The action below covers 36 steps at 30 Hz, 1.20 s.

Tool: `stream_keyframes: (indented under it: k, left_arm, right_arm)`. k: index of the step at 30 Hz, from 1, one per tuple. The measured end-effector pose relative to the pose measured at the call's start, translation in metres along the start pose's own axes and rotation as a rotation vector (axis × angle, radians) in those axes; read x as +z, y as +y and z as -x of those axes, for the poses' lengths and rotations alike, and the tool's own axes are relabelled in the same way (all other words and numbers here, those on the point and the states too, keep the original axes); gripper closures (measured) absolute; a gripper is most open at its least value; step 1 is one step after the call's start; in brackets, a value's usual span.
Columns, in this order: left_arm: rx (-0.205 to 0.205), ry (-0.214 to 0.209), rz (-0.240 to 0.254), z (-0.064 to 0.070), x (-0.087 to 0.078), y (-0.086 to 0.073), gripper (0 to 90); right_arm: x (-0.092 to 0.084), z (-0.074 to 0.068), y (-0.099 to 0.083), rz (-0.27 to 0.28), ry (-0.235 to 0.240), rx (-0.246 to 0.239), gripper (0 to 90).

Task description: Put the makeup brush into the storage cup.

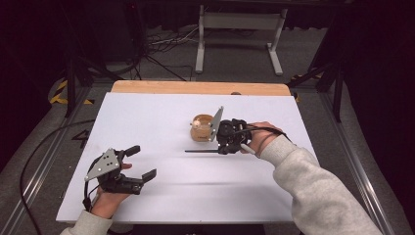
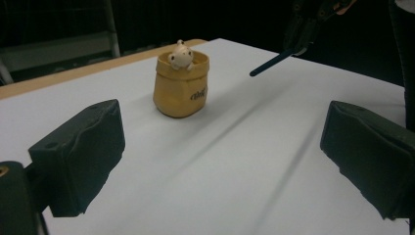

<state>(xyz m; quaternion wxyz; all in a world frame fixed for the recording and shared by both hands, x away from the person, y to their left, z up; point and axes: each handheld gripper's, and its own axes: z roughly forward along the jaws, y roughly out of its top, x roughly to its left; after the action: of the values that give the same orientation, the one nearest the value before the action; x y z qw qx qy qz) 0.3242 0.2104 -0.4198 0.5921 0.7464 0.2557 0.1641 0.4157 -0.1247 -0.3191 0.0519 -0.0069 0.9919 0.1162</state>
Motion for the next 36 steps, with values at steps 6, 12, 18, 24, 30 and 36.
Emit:
stream_keyframes:
  k: [6,12,18,24,30,36]
  left_arm:
    - [0.018,-0.034,-0.022,0.000,0.007,0.003,6.6]
    - [0.017,-0.094,-0.080,0.004,0.015,0.007,8.6]
    - [0.017,-0.091,-0.094,0.006,0.019,0.012,6.3]
    - [0.035,-0.097,-0.129,0.006,0.024,0.018,6.4]
    - [0.046,-0.133,-0.143,0.005,0.031,0.025,8.2]
    - [0.070,-0.180,-0.180,0.006,0.041,0.034,10.0]
  right_arm:
    - [0.004,0.000,0.010,0.008,0.014,-0.008,83.4]
    - [0.008,0.000,0.015,0.011,0.025,-0.009,83.4]
    - [0.009,0.000,0.019,0.004,0.033,-0.010,83.4]
    - [0.012,-0.002,0.023,-0.001,0.043,-0.008,83.4]
    - [0.016,-0.003,0.027,-0.008,0.052,-0.016,83.4]
    - [0.022,-0.003,0.032,-0.011,0.068,-0.020,83.4]
